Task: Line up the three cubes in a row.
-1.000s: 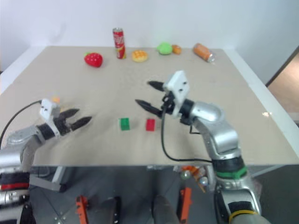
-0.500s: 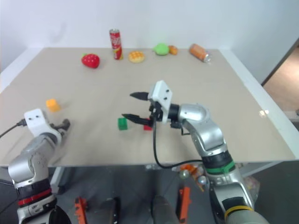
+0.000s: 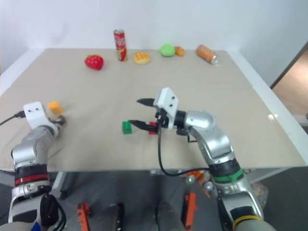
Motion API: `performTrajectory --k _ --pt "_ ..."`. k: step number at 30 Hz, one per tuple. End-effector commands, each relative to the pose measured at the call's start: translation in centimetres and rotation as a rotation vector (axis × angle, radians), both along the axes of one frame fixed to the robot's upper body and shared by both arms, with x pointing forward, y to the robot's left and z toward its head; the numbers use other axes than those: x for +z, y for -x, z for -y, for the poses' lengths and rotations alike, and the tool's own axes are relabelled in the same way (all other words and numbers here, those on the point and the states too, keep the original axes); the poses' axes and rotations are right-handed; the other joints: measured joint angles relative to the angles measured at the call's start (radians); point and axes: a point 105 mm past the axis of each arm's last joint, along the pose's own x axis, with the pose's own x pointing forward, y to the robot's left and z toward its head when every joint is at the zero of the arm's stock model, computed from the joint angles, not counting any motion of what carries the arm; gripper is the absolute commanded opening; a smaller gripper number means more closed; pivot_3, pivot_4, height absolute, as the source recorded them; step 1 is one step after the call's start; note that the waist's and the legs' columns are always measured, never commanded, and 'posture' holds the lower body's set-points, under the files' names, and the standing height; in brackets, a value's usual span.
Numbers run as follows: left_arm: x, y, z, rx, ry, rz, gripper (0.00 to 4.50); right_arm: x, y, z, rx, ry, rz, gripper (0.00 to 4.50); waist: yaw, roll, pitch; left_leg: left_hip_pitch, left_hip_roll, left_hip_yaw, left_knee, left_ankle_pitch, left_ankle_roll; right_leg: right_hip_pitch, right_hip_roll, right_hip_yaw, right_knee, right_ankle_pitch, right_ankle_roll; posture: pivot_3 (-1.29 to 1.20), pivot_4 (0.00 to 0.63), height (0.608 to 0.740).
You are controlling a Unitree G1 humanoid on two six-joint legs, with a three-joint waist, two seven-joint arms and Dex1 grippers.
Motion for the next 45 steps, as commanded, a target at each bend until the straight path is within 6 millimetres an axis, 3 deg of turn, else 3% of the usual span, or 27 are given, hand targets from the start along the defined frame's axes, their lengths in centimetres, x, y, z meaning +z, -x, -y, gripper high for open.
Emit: performTrajectory --k 1,11,14,23,24,31,36,39,42,45 --pt "1.5 -1.4 -0.2 -0.029 -0.067 0.031 4.03 1.6 0.5 0.5 -0.014 -0.032 0.065 3.79 0.001 0.0 0.0 0.0 0.0 0.0 0.0 0.0 0.0 0.0 0.0 0.0 0.0 0.0 0.0 0.0 0.15 0.74" --pt "2.3 -3.9 -0.1 -0.05 -0.097 0.043 4.03 1.8 0.7 0.8 -0.026 -0.042 0.066 3.79 0.003 0.0 0.0 -0.001 0.0 0.0 -0.002 0.0 -0.001 -0.001 0.0 -0.001 -0.001 0.0 0.001 0.0 0.15 0.74" --pt "2.4 -4.6 0.7 -0.076 -0.099 0.05 4.03 2.0 0.7 0.8 -0.026 -0.044 0.066 3.79 0.003 0.0 0.0 -0.001 0.0 0.0 -0.002 0.0 -0.001 -0.001 0.0 -0.001 -0.001 0.001 0.003 0.0 0.15 0.74" --pt "2.5 -4.9 1.3 -0.076 -0.093 0.066 4.03 1.8 0.2 1.2 -0.057 -0.039 0.071 3.79 0.002 0.0 0.0 -0.002 0.0 0.0 -0.003 0.0 -0.001 -0.001 0.0 -0.001 -0.002 0.001 0.004 0.0 0.15 0.74" --pt "2.6 -4.9 1.3 -0.073 -0.096 0.073 3.49 1.7 0.0 1.3 -0.071 -0.033 0.07 3.79 0.002 0.0 0.0 -0.002 0.0 0.0 -0.003 0.0 -0.001 -0.001 0.0 -0.001 -0.002 0.001 0.004 0.0 0.15 0.74" --pt "2.3 -4.6 0.7 -0.036 -0.087 0.075 1.31 1.2 -0.3 1.5 -0.082 -0.018 0.063 3.79 0.002 0.0 0.0 -0.002 0.0 0.0 -0.003 0.0 -0.001 -0.001 0.0 -0.001 -0.002 0.001 0.004 0.0 0.15 0.74" --pt "2.7 -5.1 1.5 -0.08 -0.061 0.102 1.32 1.2 -0.4 1.6 -0.085 -0.013 0.062 3.79 0.002 0.0 0.0 -0.002 0.0 0.0 -0.003 0.0 -0.001 -0.001 0.0 -0.001 -0.002 0.001 0.004 0.0 0.15 0.74" --pt "4.5 -6.0 3.6 -0.231 -0.13 0.174 1.32 1.2 -0.4 1.7 -0.088 -0.011 0.062 3.79 0.003 0.0 0.0 -0.002 0.0 0.0 -0.003 0.0 -0.001 -0.001 0.0 -0.001 -0.002 0.001 0.004 0.0 0.15 0.74" --pt "7.0 -6.2 8.8 -0.661 -0.203 0.336 1.32 1.3 -0.4 2.2 -0.105 -0.009 0.062 3.79 0.008 0.0 0.0 -0.002 0.0 0.0 -0.003 0.0 -0.001 -0.001 0.0 -0.001 -0.002 -0.001 0.001 0.0 0.15 0.74" --pt "6.4 -4.2 12.5 -1.047 -0.25 0.356 1.32 1.1 -0.2 2.9 -0.133 -0.006 0.054 3.79 0.008 0.0 0.0 -0.003 0.0 0.001 -0.004 0.0 -0.002 -0.001 -0.001 0.0 -0.003 -0.001 0.0 0.0 0.15 0.74"
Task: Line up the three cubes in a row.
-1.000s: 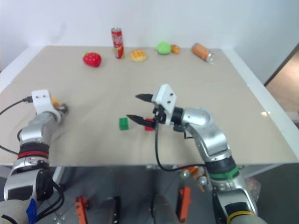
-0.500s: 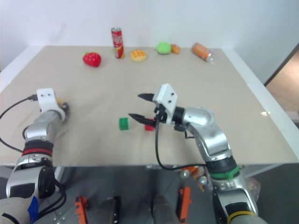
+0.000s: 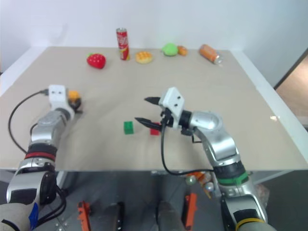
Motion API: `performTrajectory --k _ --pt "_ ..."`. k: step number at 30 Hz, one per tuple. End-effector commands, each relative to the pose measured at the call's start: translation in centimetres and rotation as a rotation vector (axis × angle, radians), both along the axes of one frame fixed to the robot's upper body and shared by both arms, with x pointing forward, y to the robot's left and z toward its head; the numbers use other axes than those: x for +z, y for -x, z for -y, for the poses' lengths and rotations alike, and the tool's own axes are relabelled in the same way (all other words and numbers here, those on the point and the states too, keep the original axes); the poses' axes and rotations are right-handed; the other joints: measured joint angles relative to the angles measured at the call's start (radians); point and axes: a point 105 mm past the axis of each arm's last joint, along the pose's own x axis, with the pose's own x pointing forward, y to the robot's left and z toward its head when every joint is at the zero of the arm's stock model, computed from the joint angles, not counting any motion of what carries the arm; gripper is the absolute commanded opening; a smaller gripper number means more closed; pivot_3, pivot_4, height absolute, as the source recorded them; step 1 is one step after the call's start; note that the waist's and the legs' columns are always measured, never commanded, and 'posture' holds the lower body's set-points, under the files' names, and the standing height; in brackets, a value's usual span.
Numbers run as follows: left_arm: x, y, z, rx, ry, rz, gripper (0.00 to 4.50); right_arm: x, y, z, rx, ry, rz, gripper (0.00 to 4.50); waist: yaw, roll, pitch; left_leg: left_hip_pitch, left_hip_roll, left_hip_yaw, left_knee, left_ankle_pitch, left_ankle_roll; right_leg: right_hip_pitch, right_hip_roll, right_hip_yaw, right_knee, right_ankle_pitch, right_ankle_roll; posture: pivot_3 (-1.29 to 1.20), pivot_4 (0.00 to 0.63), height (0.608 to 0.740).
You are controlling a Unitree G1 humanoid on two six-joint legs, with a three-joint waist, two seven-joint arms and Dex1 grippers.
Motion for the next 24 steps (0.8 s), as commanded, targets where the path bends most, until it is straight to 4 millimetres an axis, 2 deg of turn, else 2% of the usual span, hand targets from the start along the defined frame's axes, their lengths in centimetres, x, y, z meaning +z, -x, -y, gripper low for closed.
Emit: performTrajectory --k 1,3,6,11,15,24 --pt "1.2 2.6 4.0 -0.426 -0.128 0.096 1.32 1.2 0.5 1.3 -0.04 -0.021 0.039 3.79 0.0 0.0 0.0 0.0 0.0 0.0 0.0 0.0 0.0 0.0 0.0 0.0 0.0 0.0 0.0 0.0 0.15 0.74" --pt "0.4 4.1 5.2 -0.585 -0.198 0.09 1.32 0.8 0.9 2.0 -0.053 -0.015 0.026 3.79 -0.002 0.0 0.0 0.0 0.0 0.001 -0.001 -0.001 -0.001 0.0 0.0 0.001 0.0 -0.001 -0.001 0.0 0.15 0.74" --pt "-2.3 6.5 5.7 -0.82 -0.349 0.024 1.32 0.0 1.4 4.0 -0.104 0.001 -0.01 3.79 -0.003 0.0 0.0 0.0 0.001 0.001 -0.003 -0.001 -0.001 -0.001 0.0 0.001 0.0 -0.003 -0.002 0.0 0.15 0.74" --pt "-4.8 7.7 4.8 -0.948 -0.485 -0.067 1.32 -0.5 1.4 6.5 -0.202 0.014 -0.032 3.79 -0.005 0.0 0.0 0.001 0.002 0.001 -0.003 -0.002 0.0 -0.002 0.001 0.001 0.0 -0.003 -0.003 0.0 0.15 0.74" --pt "-4.7 6.7 3.9 -0.915 -0.481 -0.099 1.32 -0.6 1.8 7.3 -0.237 0.017 -0.032 3.79 -0.004 0.0 0.0 0.0 0.002 0.001 0.001 -0.002 0.0 -0.001 0.001 0.001 0.0 -0.003 -0.003 0.0 0.15 0.74" --pt "-4.3 7.0 4.5 -0.994 -0.399 -0.108 1.32 -0.4 2.2 7.3 -0.255 0.015 -0.033 3.79 -0.008 0.0 0.0 0.0 0.003 0.002 0.001 -0.002 0.0 -0.001 0.001 0.001 0.0 -0.002 -0.002 0.0 0.15 0.74"
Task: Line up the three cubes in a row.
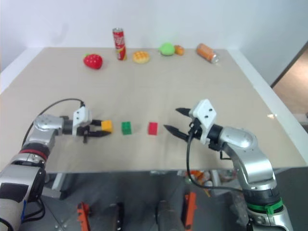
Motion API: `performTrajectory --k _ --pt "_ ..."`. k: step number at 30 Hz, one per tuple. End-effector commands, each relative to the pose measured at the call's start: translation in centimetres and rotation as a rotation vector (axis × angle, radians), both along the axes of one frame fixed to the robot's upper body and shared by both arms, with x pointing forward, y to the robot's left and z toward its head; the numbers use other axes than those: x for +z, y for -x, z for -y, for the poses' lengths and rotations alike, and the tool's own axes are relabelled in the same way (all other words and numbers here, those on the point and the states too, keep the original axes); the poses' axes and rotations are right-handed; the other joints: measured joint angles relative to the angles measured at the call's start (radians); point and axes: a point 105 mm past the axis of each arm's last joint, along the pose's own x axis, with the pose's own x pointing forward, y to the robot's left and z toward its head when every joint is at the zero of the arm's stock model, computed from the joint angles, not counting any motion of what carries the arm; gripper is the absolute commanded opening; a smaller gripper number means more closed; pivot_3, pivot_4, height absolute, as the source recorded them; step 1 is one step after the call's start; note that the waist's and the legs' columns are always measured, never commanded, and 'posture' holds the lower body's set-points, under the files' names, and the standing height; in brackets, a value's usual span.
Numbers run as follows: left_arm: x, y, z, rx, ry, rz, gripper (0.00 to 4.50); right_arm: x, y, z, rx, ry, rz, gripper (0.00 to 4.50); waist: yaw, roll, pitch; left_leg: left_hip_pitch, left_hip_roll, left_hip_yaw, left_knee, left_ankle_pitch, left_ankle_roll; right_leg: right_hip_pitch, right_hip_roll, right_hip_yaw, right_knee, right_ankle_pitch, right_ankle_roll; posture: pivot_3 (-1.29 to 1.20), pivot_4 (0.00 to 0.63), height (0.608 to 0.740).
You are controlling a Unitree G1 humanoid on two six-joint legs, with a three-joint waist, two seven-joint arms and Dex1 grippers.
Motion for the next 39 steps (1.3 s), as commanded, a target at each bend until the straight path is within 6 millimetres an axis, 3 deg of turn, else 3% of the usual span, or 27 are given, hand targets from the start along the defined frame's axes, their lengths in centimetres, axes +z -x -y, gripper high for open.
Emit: performTrajectory --k 1,4,11,16,27,39 --pt "0.8 0.1 0.1 -0.031 0.035 0.004 1.32 1.6 0.5 0.2 -0.004 -0.003 0.06 3.79 0.0 0.0 0.0 0.0 0.0 0.0 0.0 0.0 0.0 0.0 0.0 0.0 0.0 0.0 0.0 0.0 0.15 0.74" --pt "0.8 0.4 -0.1 -0.035 0.05 -0.002 1.32 1.6 0.5 0.4 -0.005 0.004 0.055 3.79 0.0 0.0 0.0 0.0 0.0 0.0 0.0 0.0 0.0 0.0 0.0 0.0 0.0 0.0 0.0 0.0 0.15 0.74" --pt "0.2 1.3 -3.0 0.019 0.032 -0.034 1.32 1.9 0.5 0.5 0.011 0.024 0.047 3.79 -0.001 0.0 0.0 0.0 0.001 0.0 0.0 0.0 0.0 0.0 0.001 0.0 0.0 0.0 0.0 0.0 0.15 0.74" --pt "-0.1 1.3 -3.6 0.056 0.03 -0.039 1.32 2.2 0.4 0.6 0.022 0.035 0.045 3.79 0.0 0.0 0.0 0.0 0.002 0.0 0.0 0.0 0.0 0.0 0.002 0.0 0.0 0.0 -0.001 0.0 0.15 0.74" --pt "-1.2 1.3 -2.6 0.054 0.044 -0.06 1.32 2.3 0.4 0.9 0.017 0.052 0.036 3.79 0.001 0.0 0.0 0.001 0.002 0.0 0.001 0.0 0.0 0.0 0.002 0.0 0.001 0.0 -0.001 0.0 0.15 0.74" --pt "-0.8 1.2 -0.5 -0.037 0.053 -0.056 1.32 2.3 0.3 0.9 0.008 0.049 0.034 3.79 0.024 0.0 0.0 0.0 0.002 0.0 0.001 0.0 0.0 0.001 0.001 0.0 0.001 0.0 -0.001 0.0 0.15 0.74"
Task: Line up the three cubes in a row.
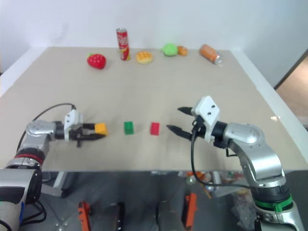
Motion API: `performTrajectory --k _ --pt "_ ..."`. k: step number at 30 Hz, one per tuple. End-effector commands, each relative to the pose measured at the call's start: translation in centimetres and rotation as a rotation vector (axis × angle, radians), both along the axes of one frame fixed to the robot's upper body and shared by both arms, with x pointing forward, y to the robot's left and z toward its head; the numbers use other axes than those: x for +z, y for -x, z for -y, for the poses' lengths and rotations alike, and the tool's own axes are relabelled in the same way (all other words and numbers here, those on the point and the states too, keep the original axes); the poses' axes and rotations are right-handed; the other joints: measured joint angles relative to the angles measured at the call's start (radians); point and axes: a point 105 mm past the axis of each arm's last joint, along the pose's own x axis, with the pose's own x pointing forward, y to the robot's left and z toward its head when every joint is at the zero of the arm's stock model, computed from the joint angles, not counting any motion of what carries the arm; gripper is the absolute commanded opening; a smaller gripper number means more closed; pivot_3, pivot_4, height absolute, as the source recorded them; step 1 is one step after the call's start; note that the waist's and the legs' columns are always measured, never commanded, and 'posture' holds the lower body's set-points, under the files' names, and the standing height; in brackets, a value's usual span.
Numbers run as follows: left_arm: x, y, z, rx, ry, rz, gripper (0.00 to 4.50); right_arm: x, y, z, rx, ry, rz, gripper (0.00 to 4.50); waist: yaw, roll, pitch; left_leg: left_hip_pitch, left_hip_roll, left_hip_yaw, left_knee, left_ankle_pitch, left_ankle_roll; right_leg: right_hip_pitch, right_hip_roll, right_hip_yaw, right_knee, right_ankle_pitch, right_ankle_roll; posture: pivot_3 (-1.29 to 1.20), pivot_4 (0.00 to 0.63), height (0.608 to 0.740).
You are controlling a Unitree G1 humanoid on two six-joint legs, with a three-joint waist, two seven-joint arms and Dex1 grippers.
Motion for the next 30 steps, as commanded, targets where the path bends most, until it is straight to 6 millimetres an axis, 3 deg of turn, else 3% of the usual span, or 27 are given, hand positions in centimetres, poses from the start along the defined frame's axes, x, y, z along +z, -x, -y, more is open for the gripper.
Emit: performTrajectory --k 1,11,30 --pt "0.1 0.1 0.5 -0.047 -0.024 -0.001 1.32 1.6 0.2 0.2 -0.004 -0.008 0.06 3.79 0.006 0.0 0.0 0.0 0.0 0.0 0.0 0.0 0.0 0.0 0.0 0.0 0.0 0.0 0.0 0.0 0.15 0.74" --pt "0.0 0.1 -0.6 -0.03 -0.098 -0.015 1.32 1.6 0.2 0.5 -0.015 -0.011 0.062 3.79 0.006 0.0 0.0 0.001 0.0 0.0 0.0 0.0 0.0 0.0 0.001 0.0 0.0 0.0 -0.001 0.0 0.15 0.74" --pt "0.3 -0.4 1.2 -0.092 -0.121 -0.017 1.32 1.6 0.4 0.8 -0.032 -0.008 0.067 3.79 0.007 0.0 0.0 0.0 0.0 0.0 0.0 0.0 0.0 0.0 0.0 0.0 0.0 0.0 -0.001 0.0 0.15 0.74"
